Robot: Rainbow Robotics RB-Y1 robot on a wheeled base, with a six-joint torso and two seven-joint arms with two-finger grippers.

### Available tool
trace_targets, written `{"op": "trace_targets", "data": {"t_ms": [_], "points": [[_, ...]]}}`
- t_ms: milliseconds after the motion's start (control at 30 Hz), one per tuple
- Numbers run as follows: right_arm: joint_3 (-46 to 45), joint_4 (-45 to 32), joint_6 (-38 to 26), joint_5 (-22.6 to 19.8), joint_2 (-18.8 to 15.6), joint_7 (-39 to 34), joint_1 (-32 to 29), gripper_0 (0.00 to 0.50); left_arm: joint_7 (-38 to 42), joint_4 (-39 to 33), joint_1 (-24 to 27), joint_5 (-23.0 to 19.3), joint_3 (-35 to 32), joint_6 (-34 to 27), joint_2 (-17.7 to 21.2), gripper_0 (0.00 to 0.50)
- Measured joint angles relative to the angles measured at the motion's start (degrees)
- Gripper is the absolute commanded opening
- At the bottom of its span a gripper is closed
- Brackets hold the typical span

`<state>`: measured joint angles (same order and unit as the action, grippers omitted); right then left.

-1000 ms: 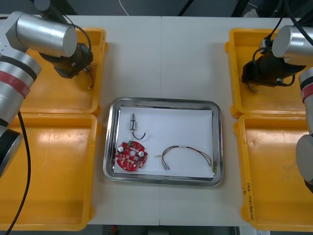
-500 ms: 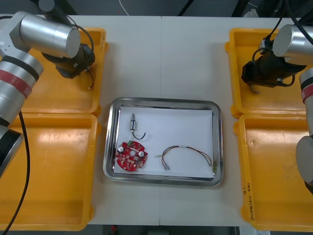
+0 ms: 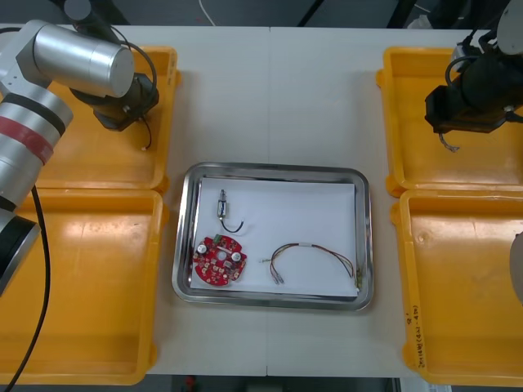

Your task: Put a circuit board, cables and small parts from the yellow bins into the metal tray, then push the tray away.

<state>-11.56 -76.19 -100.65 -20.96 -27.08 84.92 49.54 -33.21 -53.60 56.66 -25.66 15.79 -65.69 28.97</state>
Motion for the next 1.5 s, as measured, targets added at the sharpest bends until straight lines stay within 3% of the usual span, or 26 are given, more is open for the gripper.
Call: {"op": "trace_targets", "data": {"t_ms": [200,633,767,900,1100,1500], "points": [[0.0,-6.2,-6.3,-2.34,-2.9,0.0,-0.08,0.0,-0.01,0.03,0.01,-0.28,0.0,-0.08,0.04,0.0],[-0.61,-16.55,-9.03,-17.0,-11.27,0.05,-0.2,0.0,-0.6,-0.02,0.09,-0.34,-1.94,-5.72,1.61,0.0],[-0.35,-18.5,-9.15,-22.73,-11.94,2.18,-0.21,0.0,-1.48,-1.64,0.09,-0.34,-4.99,-10.63,2.08,0.0],[2.52,-21.44,-9.15,-25.71,-12.59,8.69,-0.23,0.0,-6.86,-4.92,0.09,-0.33,-7.36,-15.68,2.73,0.0],[10.47,-30.47,-9.16,-27.24,-13.53,9.92,-0.27,0.0,-15.92,-9.54,0.09,-0.33,-9.43,-22.29,3.19,0.0],[23.28,-39.01,-9.16,-34.42,-13.71,11.2,-0.27,0.0,-16.07,-20.44,-0.25,-1.77,-10.77,-31.97,3.35,0.0]]}}
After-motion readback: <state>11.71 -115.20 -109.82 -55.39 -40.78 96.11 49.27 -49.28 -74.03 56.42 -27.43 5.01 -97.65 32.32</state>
